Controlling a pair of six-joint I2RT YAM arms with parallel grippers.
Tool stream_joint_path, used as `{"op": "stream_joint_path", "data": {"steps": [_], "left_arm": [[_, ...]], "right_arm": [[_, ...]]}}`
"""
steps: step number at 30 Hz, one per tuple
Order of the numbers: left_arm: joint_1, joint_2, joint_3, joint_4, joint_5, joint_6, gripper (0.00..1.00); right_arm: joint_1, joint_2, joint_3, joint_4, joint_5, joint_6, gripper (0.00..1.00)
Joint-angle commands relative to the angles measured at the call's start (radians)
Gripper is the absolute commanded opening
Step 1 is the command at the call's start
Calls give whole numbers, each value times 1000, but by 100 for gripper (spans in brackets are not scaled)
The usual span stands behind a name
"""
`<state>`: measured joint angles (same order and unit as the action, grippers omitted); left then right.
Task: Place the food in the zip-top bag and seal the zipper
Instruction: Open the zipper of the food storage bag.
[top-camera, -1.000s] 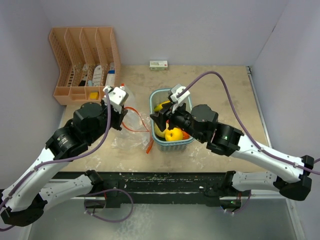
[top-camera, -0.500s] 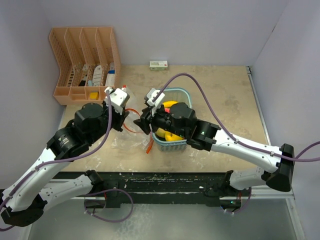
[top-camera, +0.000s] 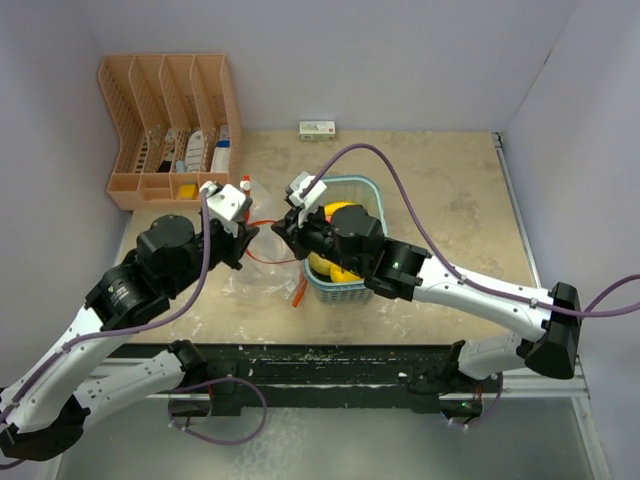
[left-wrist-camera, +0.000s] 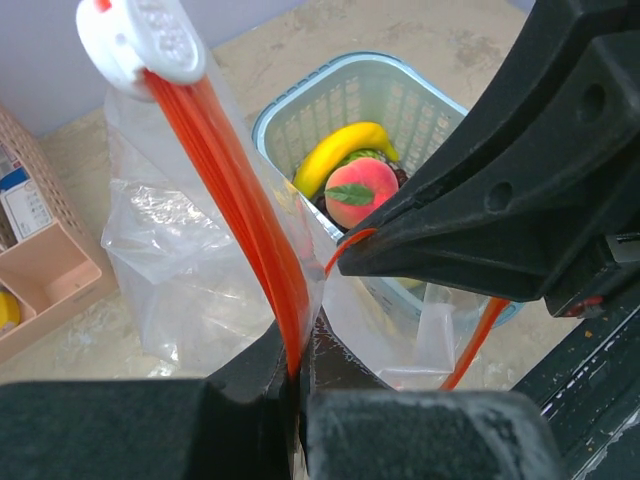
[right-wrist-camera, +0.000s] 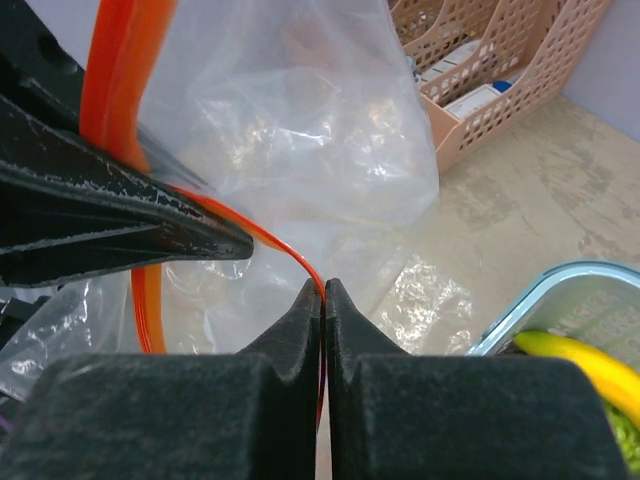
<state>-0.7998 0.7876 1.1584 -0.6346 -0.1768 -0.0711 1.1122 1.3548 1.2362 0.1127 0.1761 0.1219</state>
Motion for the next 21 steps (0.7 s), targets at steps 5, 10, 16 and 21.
{"op": "stream_joint_path", "data": {"steps": [5,10,16,21], "left_arm": [[1,-34,-24,43,13,-40,14],[1,-63,-72,-6,-60,-60,42],[1,-44,-51,-92,-229,-111,76],[1,-66,-9,-27,-82,-146,100]], "right_arm": [[1,-71,2,8,409,115,0],[1,-186,-105,88,567,184,0],[0,-257,-159,104,565,211,0],[1,-257,-158,112,466,210,0]]}}
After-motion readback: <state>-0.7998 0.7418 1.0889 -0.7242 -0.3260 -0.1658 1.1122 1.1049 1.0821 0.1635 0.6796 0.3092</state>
